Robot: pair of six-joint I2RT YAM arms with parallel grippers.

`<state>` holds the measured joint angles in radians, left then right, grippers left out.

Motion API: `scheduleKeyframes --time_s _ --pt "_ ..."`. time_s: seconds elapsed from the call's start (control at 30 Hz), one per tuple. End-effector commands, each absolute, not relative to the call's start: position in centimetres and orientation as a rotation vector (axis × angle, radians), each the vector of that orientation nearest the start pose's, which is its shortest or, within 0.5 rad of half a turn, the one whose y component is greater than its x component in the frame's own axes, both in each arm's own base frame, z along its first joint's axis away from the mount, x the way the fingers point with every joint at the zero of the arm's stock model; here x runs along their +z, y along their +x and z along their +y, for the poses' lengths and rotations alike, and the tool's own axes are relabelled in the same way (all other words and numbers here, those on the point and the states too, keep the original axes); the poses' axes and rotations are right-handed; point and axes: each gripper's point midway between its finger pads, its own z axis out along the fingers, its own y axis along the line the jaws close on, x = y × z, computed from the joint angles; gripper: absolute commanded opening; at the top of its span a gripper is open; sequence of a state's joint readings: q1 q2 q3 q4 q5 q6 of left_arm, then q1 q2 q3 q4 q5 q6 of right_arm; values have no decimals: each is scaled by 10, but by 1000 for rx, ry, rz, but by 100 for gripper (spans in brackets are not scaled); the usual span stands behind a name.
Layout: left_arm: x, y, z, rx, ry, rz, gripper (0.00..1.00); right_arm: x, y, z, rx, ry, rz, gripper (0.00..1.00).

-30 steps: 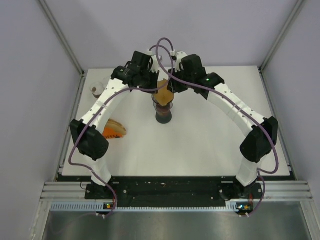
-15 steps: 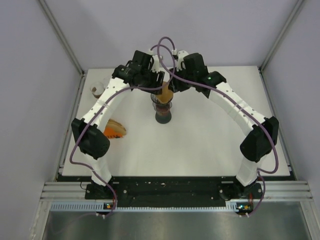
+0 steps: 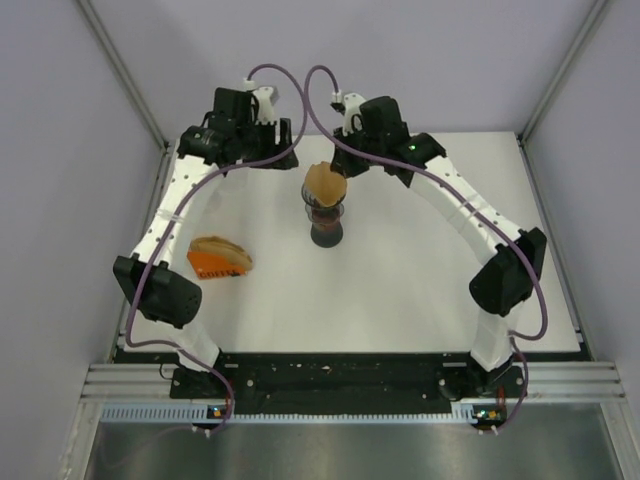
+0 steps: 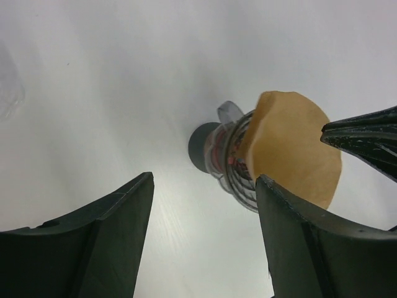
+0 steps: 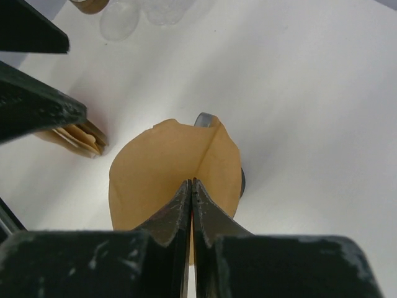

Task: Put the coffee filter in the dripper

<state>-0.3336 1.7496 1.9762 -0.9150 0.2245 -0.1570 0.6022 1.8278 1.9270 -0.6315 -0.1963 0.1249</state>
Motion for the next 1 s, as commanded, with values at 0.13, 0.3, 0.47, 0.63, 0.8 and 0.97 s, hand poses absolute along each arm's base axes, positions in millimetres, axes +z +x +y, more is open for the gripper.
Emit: scheduleKeyframes --time_s 0.13,0.3,0.47,0.63,0.8,0.97 --pt "300 410 -177 -638 152 2250 72 256 402 348 447 -736 2199 0" --pt "290 401 -187 -750 80 2272 72 230 400 359 413 -786 2266 0" --pt "285 395 -200 -864 92 2282 72 211 395 366 367 -824 2300 0" --pt "281 397 -202 -871 83 2284 69 195 394 365 325 -814 2340 0" --pt "262 397 -206 -904 59 2329 63 178 392 369 333 -839 2372 0" --pt "247 402 -208 -906 45 2363 51 177 392 370 335 -848 2371 0"
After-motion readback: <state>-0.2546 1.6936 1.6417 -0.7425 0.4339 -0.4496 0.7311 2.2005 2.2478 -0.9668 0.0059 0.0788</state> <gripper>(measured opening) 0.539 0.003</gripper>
